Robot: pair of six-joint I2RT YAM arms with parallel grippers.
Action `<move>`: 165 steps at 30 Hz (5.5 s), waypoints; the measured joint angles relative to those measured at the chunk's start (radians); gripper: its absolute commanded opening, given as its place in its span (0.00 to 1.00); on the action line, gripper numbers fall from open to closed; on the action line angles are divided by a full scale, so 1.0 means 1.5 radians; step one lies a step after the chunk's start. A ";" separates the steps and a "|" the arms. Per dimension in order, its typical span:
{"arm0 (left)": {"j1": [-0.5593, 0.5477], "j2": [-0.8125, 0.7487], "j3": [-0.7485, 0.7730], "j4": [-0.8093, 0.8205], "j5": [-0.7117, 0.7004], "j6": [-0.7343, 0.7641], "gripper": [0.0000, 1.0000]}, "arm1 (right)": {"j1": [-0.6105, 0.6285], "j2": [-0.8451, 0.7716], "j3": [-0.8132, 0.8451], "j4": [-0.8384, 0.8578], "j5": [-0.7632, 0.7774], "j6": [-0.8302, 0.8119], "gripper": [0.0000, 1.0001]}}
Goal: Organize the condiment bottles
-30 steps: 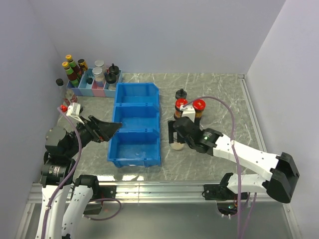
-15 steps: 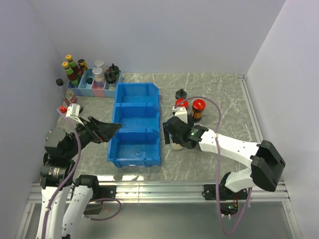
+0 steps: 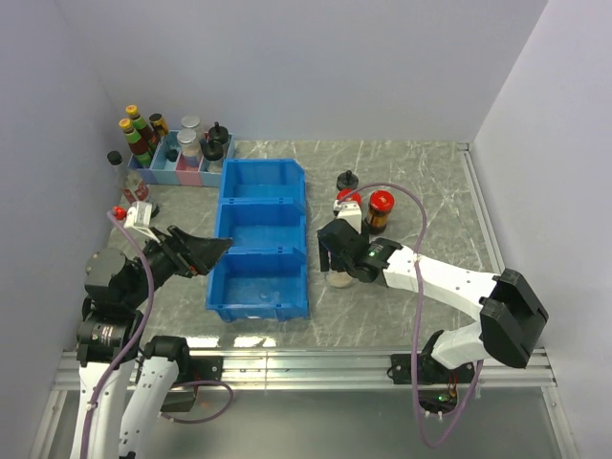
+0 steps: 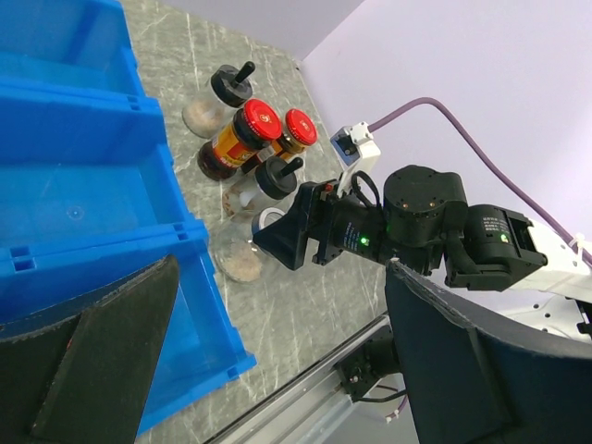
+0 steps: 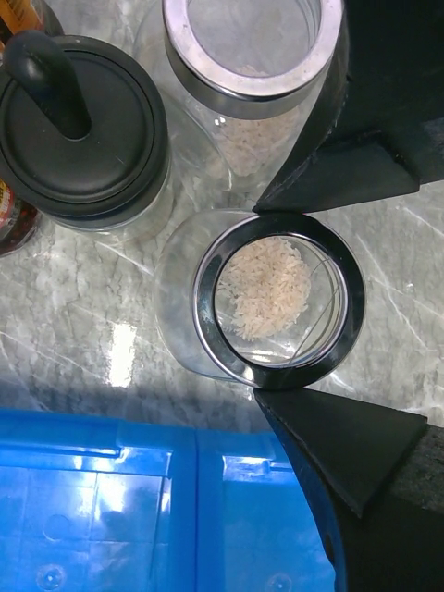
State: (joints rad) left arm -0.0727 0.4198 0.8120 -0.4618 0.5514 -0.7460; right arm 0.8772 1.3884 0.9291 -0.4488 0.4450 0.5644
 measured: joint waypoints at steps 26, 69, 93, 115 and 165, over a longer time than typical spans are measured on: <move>0.000 -0.009 0.000 -0.014 -0.003 0.000 0.99 | -0.007 -0.071 -0.016 -0.029 -0.023 0.014 0.00; 0.000 -0.033 0.023 -0.040 -0.153 -0.023 0.99 | 0.251 0.306 0.398 0.020 -0.119 -0.133 0.00; 0.000 -0.043 0.034 -0.039 -0.202 -0.046 0.99 | 0.260 0.437 0.515 0.007 -0.109 -0.173 0.98; 0.000 -0.043 0.008 -0.019 -0.174 -0.059 0.99 | 0.108 -0.109 0.112 0.050 0.027 -0.020 1.00; 0.000 -0.024 -0.037 0.023 -0.102 -0.073 0.99 | -0.240 -0.140 -0.142 0.082 -0.068 -0.096 0.46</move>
State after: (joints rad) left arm -0.0727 0.3832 0.7559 -0.4274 0.3988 -0.8555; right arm 0.5171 1.1778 0.7162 -0.3252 0.3435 0.4202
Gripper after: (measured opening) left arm 0.994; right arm 0.716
